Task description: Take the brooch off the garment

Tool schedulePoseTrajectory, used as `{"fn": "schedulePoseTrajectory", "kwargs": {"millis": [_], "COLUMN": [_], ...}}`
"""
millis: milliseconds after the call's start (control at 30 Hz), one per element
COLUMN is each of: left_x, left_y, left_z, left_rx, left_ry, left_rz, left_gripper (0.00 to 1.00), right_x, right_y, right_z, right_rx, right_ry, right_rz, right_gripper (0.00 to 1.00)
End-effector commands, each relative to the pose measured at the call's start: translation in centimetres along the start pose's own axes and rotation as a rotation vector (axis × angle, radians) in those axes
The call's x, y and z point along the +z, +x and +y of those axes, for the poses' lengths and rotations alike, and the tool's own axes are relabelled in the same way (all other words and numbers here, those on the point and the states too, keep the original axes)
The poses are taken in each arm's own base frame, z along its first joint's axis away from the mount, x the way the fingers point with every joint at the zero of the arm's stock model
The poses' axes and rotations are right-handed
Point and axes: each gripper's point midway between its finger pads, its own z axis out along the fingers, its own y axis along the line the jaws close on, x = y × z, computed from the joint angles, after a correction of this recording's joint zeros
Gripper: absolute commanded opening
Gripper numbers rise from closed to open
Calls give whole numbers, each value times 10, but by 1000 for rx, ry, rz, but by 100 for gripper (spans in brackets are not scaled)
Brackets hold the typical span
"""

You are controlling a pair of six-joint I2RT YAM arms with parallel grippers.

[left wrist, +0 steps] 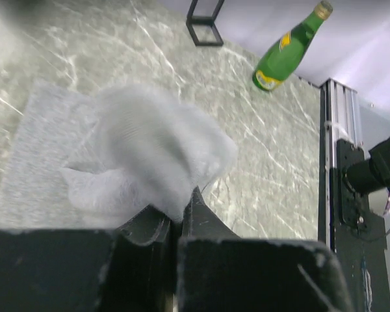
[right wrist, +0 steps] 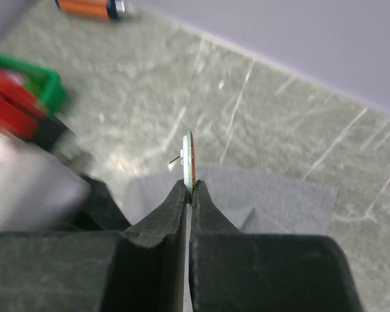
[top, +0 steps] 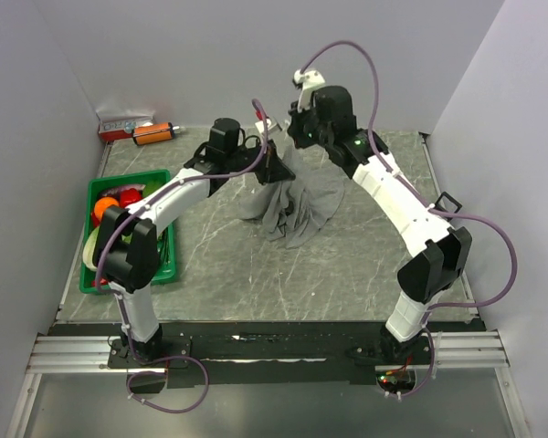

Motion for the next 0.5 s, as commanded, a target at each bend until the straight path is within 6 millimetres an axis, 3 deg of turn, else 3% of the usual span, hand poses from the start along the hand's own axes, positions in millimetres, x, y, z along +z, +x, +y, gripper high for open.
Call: {"fn": "schedulePoseTrajectory", "kwargs": {"millis": [0,100,200,233,267,333,367,400,433,467], "left_x": [2,-1,-6,-10,-18,-35,-49,-60,-68,-80], "left_y": [-6,2,3,-2,-6,-19,-24,-33,-35,-40], "left_z": [4,3,6,4,7,4,9,6,6,8], "left_rx": [40,20,26,35,35,47,43,60,57,65], "left_ry": [-9,-25,-45,-47,-55,-55,-62,-65,-68,-68], "left_rz": [3,26,35,29,22,-6,-21,-38,-36,-44], "left_gripper": [1,1,1,8,18,42,49,55,64,67], "right_x": [-7,-11,-14,-16,-14,-26,-25,-36,-40,-42], "right_y": [-62,-74,-69,-65,-53,-47,-31,-29,-24,-16], "right_z": [-6,-6,-3,-3,-7,-4,-8,6,10,8], "right_rx": [77,79,67,59,50,45,37,37,10,-3], "right_ry": [30,17,-3,-6,-6,-66,-107,-220,-282,-318], "right_rz": [-168,-196,-186,-175,-146,-135,-100,-93,-83,-64], "right_gripper": [0,0,0,0,0,0,0,0,0,0]}}
